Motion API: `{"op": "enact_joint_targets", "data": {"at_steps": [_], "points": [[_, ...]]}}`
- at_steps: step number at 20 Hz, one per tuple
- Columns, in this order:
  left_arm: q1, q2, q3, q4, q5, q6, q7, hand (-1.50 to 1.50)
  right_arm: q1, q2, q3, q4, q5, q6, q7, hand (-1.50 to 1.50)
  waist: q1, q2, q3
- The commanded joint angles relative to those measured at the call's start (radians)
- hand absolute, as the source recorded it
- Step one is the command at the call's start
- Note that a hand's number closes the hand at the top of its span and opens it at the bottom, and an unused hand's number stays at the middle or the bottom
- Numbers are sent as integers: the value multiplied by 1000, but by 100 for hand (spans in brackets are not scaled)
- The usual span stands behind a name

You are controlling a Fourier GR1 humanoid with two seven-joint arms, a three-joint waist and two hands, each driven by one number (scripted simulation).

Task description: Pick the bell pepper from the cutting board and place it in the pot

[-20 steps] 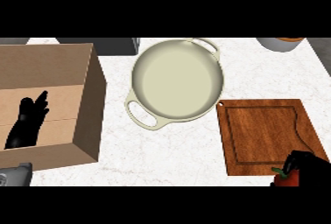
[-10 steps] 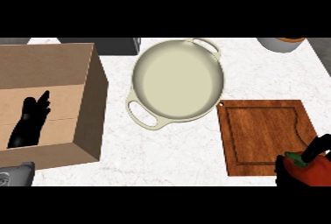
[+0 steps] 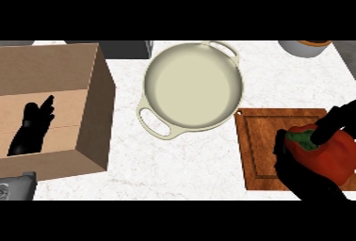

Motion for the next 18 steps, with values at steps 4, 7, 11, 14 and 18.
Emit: {"op": "enact_joint_targets", "data": {"at_steps": [4, 7, 11, 14, 18], "points": [[-15, -15, -6, -6, -14, 10, 26, 0, -345, 138, -84, 276, -96, 116, 122, 150, 5, 3, 2], [6, 1, 15, -5, -1, -4, -12, 0, -427, 139, -94, 352, -147, 109, 207, 150, 9, 0, 2], [-15, -3, 2, -25, 2, -20, 28, 0, -553, 140, -209, 573, -197, 58, 177, 150, 14, 2, 2], [-13, 4, 24, 23, 5, -20, -22, 0, -568, 141, -237, 751, -228, -79, 127, 150, 19, 9, 2], [7, -11, 9, -1, -10, -14, -6, 0, -602, 141, -208, 868, -313, -110, 170, 150, 15, 6, 2]]}}
